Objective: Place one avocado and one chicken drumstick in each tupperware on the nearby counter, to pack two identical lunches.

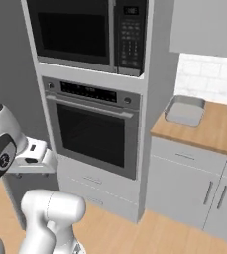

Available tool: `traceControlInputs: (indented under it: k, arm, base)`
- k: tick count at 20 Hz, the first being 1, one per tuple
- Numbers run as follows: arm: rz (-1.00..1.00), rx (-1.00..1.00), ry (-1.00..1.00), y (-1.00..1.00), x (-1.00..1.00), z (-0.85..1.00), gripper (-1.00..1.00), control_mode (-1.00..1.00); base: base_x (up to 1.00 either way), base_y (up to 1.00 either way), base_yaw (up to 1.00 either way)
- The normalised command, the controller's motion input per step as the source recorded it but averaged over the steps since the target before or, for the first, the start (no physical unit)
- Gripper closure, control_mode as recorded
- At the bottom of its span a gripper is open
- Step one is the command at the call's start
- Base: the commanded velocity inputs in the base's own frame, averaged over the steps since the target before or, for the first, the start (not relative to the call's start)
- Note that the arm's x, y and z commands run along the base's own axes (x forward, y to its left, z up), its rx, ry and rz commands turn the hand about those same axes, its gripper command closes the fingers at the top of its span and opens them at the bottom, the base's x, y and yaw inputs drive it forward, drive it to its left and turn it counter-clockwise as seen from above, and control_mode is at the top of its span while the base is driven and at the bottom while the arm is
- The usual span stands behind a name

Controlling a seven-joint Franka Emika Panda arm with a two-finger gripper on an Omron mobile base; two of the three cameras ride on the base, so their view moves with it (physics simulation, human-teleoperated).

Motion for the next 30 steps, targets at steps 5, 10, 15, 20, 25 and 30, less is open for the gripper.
traceControlInputs:
  k: [5,10,15,20,25,30]
  arm:
    - [0.00,0.00,0.00,0.00,0.00,0.00,-1.00,1.00]
    - [0.00,0.00,0.00,0.00,0.00,0.00,-1.00,1.00]
    - [0.00,0.00,0.00,0.00,0.00,0.00,-1.00,1.00]
    - [0.00,0.00,0.00,0.00,0.00,0.00,-1.00,1.00]
    - [0.00,0.00,0.00,0.00,0.00,0.00,-1.00,1.00]
    - [0.00,0.00,0.00,0.00,0.00,0.00,-1.00,1.00]
  base:
    - [-0.72,1.00,0.25]
    - [-0.55,1.00,0.33]
    - [-0.16,1.00,0.36]
    - [0.05,1.00,0.33]
    - [0.62,1.00,0.22]
    - [0.97,0.94,-0.04]
